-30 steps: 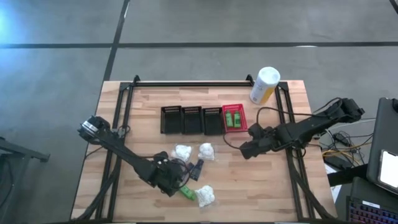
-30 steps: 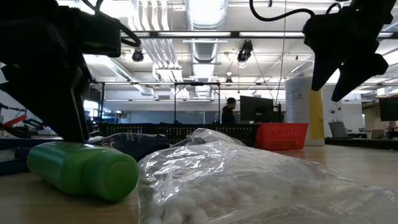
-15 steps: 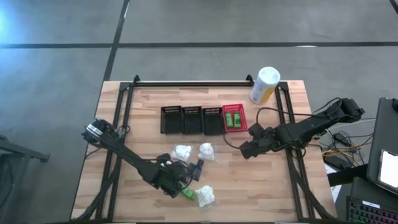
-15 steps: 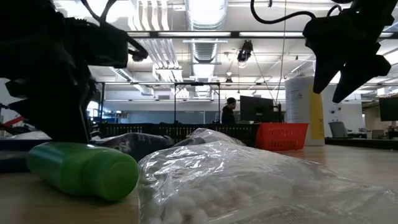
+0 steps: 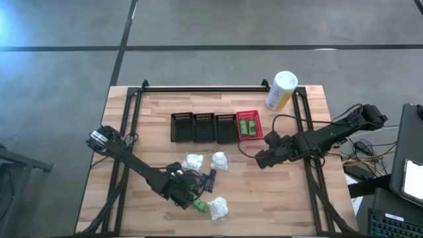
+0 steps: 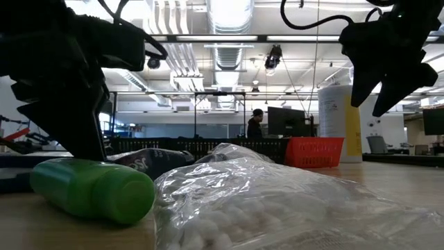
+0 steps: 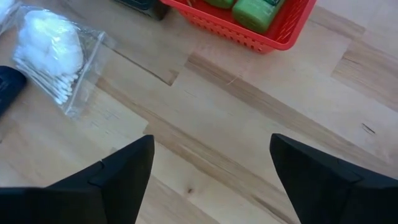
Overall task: Pick & Place Travel size toiletries
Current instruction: Put the blue razor into the left black bin
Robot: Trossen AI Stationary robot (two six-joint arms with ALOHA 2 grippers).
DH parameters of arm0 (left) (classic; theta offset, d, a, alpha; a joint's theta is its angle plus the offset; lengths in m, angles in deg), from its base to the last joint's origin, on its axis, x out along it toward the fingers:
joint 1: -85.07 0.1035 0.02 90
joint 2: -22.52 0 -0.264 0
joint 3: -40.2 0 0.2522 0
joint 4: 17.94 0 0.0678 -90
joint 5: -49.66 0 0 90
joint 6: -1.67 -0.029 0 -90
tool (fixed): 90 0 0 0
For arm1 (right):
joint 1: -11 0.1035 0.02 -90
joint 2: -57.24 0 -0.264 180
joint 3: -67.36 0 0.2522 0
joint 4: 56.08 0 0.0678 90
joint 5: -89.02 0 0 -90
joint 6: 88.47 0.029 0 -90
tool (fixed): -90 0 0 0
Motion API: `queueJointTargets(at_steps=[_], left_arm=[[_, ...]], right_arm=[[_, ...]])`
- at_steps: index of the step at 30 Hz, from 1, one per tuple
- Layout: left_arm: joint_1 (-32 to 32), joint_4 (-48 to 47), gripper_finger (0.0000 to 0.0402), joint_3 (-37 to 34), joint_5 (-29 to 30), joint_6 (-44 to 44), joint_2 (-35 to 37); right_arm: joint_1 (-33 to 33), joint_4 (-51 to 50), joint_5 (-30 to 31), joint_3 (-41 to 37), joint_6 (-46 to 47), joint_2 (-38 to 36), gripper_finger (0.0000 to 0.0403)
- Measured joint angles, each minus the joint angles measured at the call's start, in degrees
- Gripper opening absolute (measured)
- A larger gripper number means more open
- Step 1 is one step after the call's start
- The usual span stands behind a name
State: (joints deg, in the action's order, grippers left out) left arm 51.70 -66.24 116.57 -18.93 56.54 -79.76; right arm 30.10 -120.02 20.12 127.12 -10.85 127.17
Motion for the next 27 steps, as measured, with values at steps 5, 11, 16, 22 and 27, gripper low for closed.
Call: queueJointTargets(at_steps=[5, 11, 16, 22, 27], left_arm=[[0.2, 0.1, 0.0032, 0.5, -0.3, 0.0, 2.3], [0.6, 0.1, 0.0035, 0.6, 2.7, 0.0, 7.5], [1.8, -2.5, 0.0035, -0.4, 11.0, 7.7, 13.7], [8.9, -8.5, 0.0035, -3.1, 23.7, 31.4, 22.7], [18.9, -8.2, 0.0035, -6.7, 25.9, 30.2, 27.9]], right_arm=[[0.0, 0.0, 0.0, 0.0, 0.0, 0.0, 0.033], [0.0, 0.0, 0.0, 0.0, -0.2, 0.0, 0.0339], [0.0, 0.0, 0.0, -0.1, -0.2, 0.0, 0.0343], [0.0, 0.0, 0.3, -0.1, 2.6, 0.0, 0.0332], [0.0, -0.1, 1.4, -0.1, 3.4, 0.0, 0.0318]])
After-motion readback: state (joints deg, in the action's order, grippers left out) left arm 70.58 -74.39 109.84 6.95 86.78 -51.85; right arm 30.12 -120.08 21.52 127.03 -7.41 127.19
